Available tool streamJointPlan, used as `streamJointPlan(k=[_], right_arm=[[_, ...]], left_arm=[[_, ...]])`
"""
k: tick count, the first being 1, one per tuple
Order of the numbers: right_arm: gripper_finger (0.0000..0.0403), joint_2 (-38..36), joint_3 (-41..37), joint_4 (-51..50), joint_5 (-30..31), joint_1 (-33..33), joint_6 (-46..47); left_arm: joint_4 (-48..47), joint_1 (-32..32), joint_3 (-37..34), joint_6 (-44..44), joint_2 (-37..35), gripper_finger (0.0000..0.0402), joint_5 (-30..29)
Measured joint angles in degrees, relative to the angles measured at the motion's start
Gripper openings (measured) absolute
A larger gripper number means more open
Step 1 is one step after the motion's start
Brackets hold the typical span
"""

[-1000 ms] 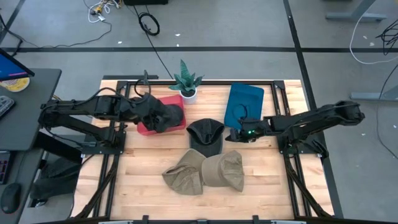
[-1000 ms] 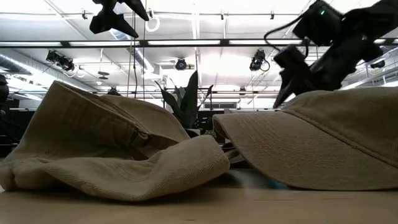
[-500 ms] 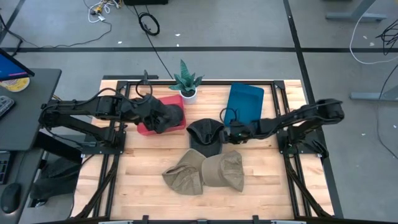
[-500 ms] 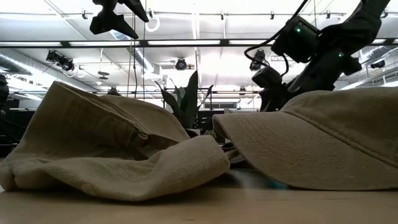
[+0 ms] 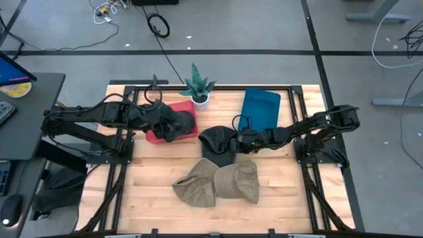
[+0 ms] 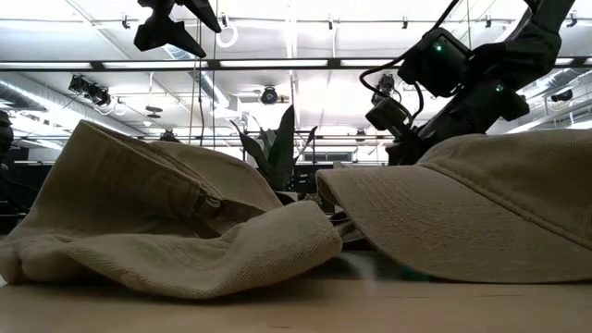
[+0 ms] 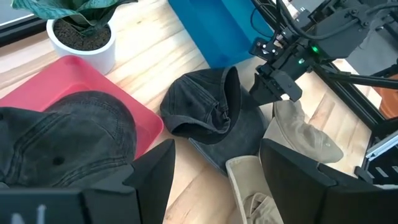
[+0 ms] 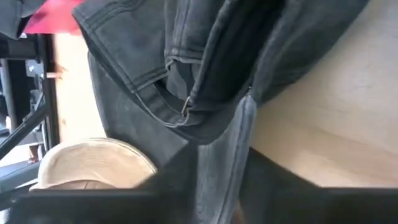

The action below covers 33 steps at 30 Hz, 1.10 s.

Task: Pick & Place hat
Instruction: Put the black cap into the red bin

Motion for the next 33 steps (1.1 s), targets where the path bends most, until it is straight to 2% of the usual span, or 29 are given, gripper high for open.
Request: streamJointPlan(k=[2,3,6,11,20,26,30,33], right_arm=[[0.0027,-0.3,0.0,1.6,-0.2,0.2,-1.1],[0.0016,-0.8,0.0,2.0,-0.1,0.4,-1.9],[0.0015,-2.5,1.1,-1.2,0.9,1.3,-2.6],[0.0008,-6.5,4.4,-10.4,7.1,3.2,-6.5],[0.0006,-14.3,13.0,-22.6,14.2,4.0,-21.9],[0.0006,-17.2,20.9,-34.4,20.3,4.0,-32.6],[0.0006,-17.6,27.6,-42.5,26.7,4.6,-39.5],[0.0006,-17.6,32.3,-45.6,31.3,5.9,-47.3]], left_arm=[[0.0,0.0,0.0,0.0,0.0,0.0238,0.0],[0.0,0.0,0.0,0.0,0.0,0.0238,0.0],[0.5,0.0,0.0,-0.6,0.0,0.0238,0.0],[1.8,0.0,0.0,-1.0,0.0,0.0238,0.0],[7.0,0.0,0.0,-1.7,0.0,0.0238,0.0],[16.7,0.0,0.0,-5.5,0.0,0.0238,0.0],[25.1,0.1,0.0,-8.9,0.0,0.0238,-0.3],[31.2,0.1,0.0,-12.8,0.0,0.0238,-3.3]])
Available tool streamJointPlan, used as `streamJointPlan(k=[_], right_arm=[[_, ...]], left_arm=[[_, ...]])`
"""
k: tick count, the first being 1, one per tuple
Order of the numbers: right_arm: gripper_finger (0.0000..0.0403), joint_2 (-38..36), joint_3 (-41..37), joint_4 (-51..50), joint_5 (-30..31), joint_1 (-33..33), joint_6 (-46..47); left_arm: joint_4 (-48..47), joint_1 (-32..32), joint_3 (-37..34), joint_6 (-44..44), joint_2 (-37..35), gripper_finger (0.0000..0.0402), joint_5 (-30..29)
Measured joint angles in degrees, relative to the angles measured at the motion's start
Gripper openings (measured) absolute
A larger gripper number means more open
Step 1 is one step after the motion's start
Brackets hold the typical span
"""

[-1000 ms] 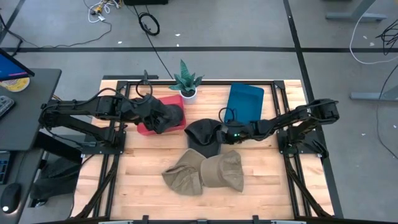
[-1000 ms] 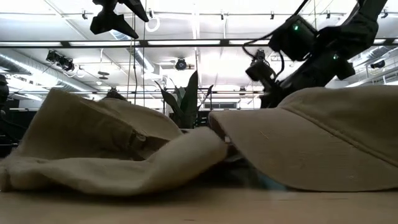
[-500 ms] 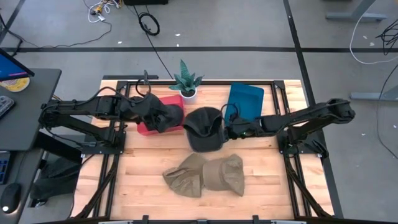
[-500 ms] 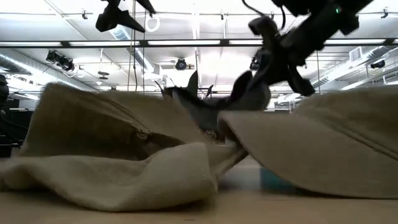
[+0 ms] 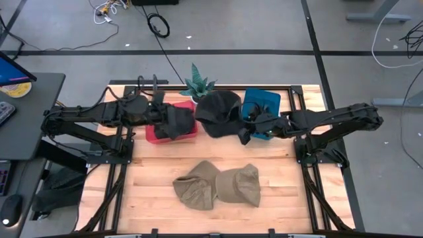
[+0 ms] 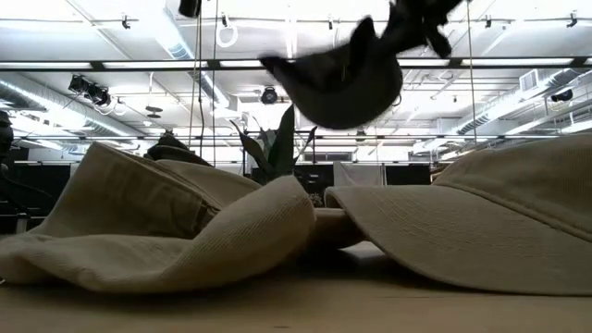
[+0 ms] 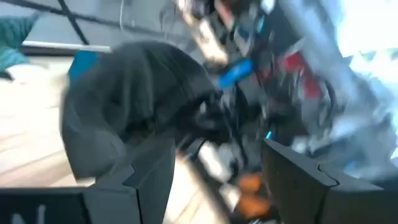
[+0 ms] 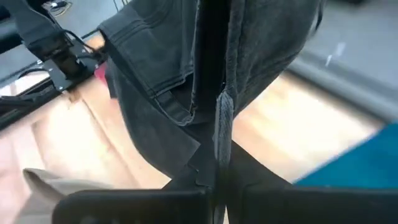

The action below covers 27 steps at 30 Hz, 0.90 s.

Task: Pick & Place hat
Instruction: Put the black cap into the red bin

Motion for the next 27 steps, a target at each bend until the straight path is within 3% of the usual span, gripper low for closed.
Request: streamJointPlan(k=[2,8,16,22,27], right_arm=[[0.0006,0.0,2.4,-0.3,3.1,0.9,-5.4],[0.0006,0.0,8.0,-1.0,14.3,3.8,-23.7],[0.0008,0.7,9.2,4.8,27.8,4.8,-57.4],[0.0008,2.2,9.2,10.7,30.0,4.8,-73.7],[0.0009,2.6,9.2,13.5,29.8,4.8,-79.2]], left_arm=[[2.8,0.0,0.0,-4.2,0.0,0.0238,-3.2],[7.1,-0.1,0.0,-13.8,0.0,0.0238,-5.1],[15.3,-0.1,0.0,-25.2,1.8,0.0238,-5.7],[18.4,-0.1,0.0,-30.7,5.3,0.0238,-6.2],[23.4,0.2,0.0,-34.5,8.0,0.0238,-8.1]])
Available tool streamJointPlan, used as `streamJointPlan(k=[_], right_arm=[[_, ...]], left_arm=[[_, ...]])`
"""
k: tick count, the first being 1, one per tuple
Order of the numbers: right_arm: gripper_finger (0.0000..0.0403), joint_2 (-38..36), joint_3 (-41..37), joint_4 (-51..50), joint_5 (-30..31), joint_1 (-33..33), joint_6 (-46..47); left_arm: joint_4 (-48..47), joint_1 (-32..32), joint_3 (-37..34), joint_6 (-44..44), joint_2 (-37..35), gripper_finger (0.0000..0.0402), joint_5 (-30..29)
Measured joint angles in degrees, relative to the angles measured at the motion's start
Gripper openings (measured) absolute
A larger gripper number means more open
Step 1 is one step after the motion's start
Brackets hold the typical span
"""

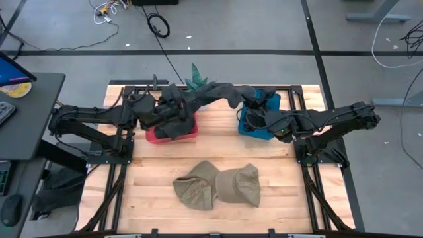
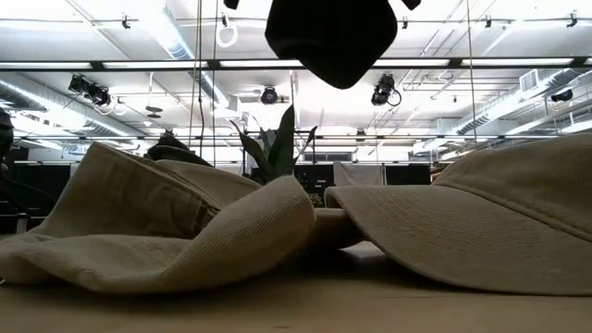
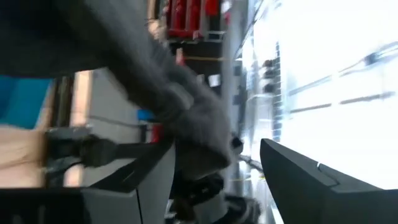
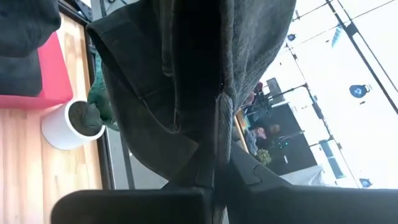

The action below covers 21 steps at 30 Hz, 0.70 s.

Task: Pick & Place hat
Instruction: Put the black cap into the red bin

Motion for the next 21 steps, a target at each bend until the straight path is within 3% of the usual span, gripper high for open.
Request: streamJointPlan(k=[8,21], right_arm=[[0.001,0.0,0.0,5.2,-3.2,0.0,-4.4],[0.0011,1.6,-0.1,8.2,-7.2,0.0,-8.4]], left_arm=[[3.3,0.1,0.0,1.3,0.5,0.0238,-3.7],[2.8,0.1,0.0,1.2,0.5,0.0238,-4.1]])
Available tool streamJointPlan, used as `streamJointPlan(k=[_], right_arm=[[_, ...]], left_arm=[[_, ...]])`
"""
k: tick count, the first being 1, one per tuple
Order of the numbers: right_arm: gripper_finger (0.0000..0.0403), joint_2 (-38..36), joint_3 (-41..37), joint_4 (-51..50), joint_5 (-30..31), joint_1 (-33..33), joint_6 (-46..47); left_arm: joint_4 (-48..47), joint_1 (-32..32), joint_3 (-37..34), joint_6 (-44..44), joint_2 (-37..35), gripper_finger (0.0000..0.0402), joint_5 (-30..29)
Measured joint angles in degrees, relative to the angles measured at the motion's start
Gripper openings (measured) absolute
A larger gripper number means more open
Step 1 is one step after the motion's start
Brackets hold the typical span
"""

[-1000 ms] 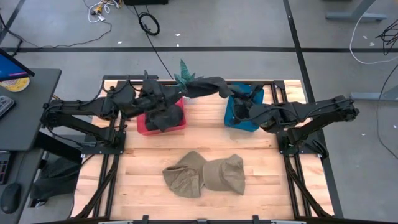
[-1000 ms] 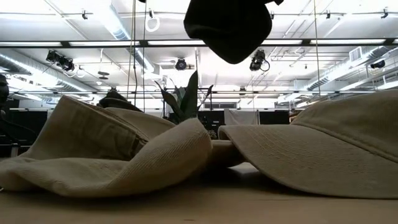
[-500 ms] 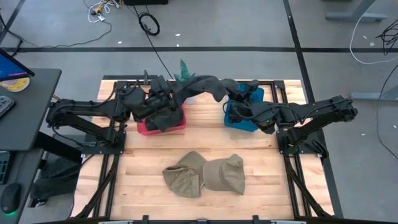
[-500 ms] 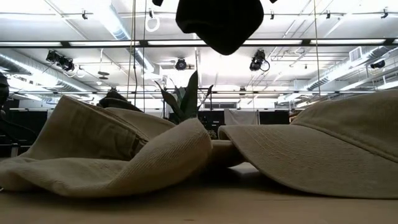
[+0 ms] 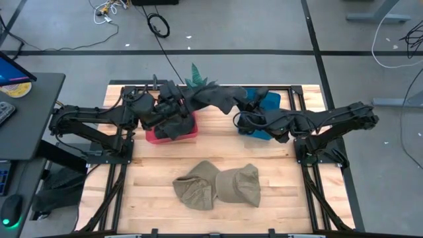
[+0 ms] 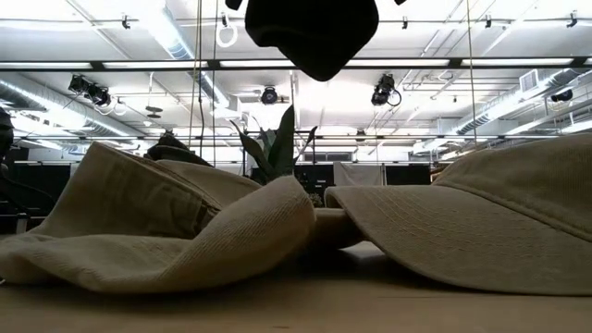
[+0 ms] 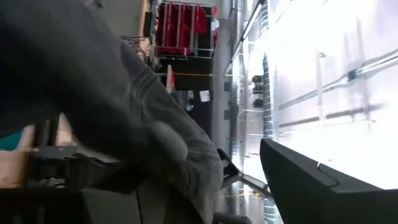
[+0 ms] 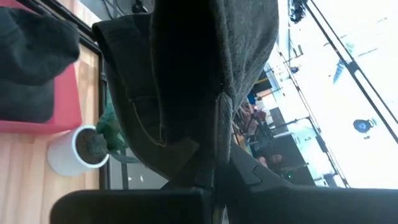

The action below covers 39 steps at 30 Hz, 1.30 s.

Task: Pick & Place hat
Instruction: Put the black cap into the red bin

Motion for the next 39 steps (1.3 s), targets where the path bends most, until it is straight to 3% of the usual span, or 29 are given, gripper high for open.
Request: streamJointPlan(k=[8,12,16,23,32,39], right_arm=[[0.0011,0.4,0.0,2.5,-0.4,0.0,-0.1],[0.0011,0.4,0.0,3.5,-0.4,0.0,-0.1],[0.0011,0.4,0.0,3.5,-0.4,0.2,0.2],[0.0011,0.4,0.0,3.5,-0.4,0.2,0.2],[0.0025,0.4,0.0,3.3,-0.3,0.2,6.9],[0.0098,-0.1,0.0,2.9,0.1,0.2,11.7]], left_arm=[[-0.5,0.4,0.0,3.4,0.0,0.0238,0.0],[-1.4,0.7,0.0,3.4,0.0,0.0218,0.0],[-1.7,0.8,0.0,3.7,0.0,0.0163,-0.6],[-1.8,0.8,0.0,9.7,0.0,0.0016,-1.6],[-1.7,0.8,0.0,15.9,0.0,0.0006,-1.7],[-1.7,1.0,0.0,20.8,-0.3,0.0005,-1.2]])
